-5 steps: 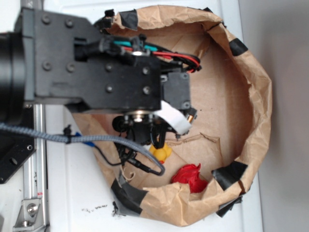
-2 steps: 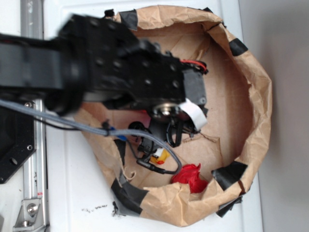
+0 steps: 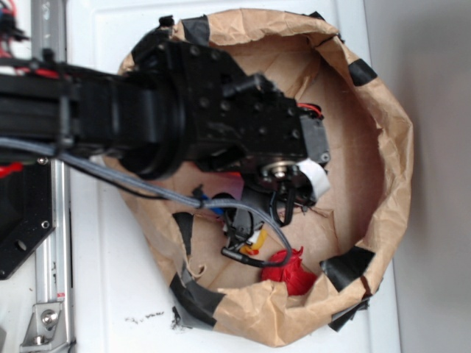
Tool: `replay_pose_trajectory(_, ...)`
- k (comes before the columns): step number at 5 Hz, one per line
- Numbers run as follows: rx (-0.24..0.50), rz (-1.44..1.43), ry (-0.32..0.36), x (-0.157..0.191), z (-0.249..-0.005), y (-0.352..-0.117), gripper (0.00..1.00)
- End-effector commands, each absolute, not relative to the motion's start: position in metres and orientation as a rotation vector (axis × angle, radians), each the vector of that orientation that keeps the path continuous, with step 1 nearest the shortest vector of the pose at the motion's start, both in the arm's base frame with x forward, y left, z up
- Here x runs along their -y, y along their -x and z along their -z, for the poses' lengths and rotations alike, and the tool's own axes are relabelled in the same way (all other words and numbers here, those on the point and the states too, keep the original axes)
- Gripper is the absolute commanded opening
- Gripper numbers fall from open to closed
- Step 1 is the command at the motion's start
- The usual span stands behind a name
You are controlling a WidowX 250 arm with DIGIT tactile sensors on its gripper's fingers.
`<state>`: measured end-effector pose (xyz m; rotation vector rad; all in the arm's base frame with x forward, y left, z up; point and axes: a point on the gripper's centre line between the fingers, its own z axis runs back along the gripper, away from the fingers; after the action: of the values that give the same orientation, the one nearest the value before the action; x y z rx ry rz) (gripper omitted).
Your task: Grab the yellow duck.
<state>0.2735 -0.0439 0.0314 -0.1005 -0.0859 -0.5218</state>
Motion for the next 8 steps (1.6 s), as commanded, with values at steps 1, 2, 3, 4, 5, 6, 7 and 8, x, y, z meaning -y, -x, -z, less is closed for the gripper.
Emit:
replay_pose_trajectory(1,0.102,0.631,0.171,0.118,-0.045,-0.245,1.00)
replay_pose_trajectory(2,0.111,0.667,0.142,0.129,-0.050,-0.251,1.00)
replay_pose_trajectory(3,0.149,0.644,0.140,0.121,-0.063,-0.255,1.00)
replay_pose_trajectory(4,0.224,0.584,0.229,0.103,-0.078,-0.263,1.00)
replay_pose_trajectory(5,0.161,0.609,0.178,0.107,-0.058,-0.269,1.00)
replay_pose_trajectory(6,0.108,0.626,0.139,0.114,-0.040,-0.265,0.86)
replay_pose_trajectory(7,0.096,0.628,0.151,0.122,-0.031,-0.261,0.00)
replay_pose_trajectory(8,0.089,0.614,0.140,0.120,-0.027,-0.259,0.00)
